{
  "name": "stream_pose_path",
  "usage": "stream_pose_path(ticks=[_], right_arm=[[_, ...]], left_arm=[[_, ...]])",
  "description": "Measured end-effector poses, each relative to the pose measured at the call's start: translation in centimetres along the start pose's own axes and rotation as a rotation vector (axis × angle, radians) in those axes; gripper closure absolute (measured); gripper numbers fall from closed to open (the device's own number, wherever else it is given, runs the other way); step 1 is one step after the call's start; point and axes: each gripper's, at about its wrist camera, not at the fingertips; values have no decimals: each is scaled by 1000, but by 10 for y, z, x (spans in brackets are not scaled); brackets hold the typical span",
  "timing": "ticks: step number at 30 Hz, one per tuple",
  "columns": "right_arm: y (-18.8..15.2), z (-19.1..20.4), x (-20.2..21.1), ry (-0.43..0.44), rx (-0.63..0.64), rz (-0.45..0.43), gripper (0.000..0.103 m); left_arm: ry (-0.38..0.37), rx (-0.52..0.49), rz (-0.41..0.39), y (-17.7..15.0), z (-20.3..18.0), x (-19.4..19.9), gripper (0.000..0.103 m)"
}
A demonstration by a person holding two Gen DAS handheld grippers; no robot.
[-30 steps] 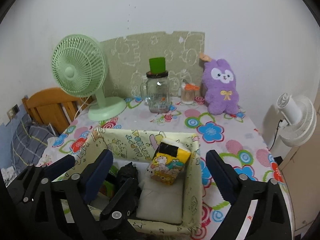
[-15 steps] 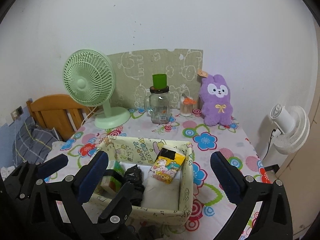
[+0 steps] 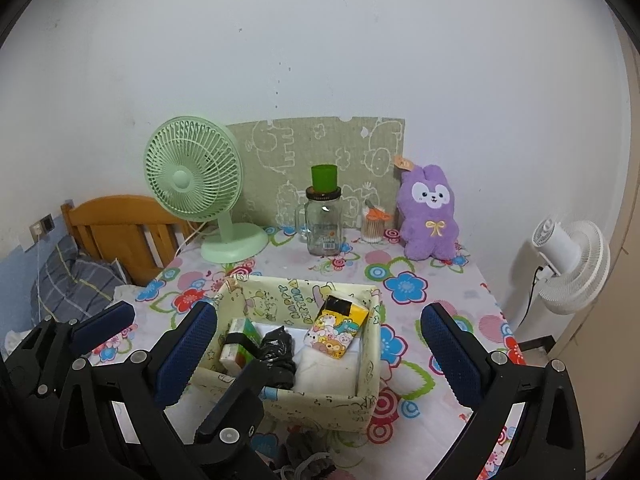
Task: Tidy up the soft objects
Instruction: 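Withdraw both tools from the box toward the remaining items on the table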
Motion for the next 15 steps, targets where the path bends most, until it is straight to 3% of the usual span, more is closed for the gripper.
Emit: stream_pose_path(ticks=[15], right_arm=[[-8, 1, 35, -20, -10, -10, 0]], left_arm=[[-14, 3, -32, -9, -8, 32, 0]])
Point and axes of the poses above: each gripper's, at about its wrist camera, not at the fingertips, and x roughly against the way its jaws point, z to its left, y to its top, and after that the axes turned 1 degree about -x, right-handed
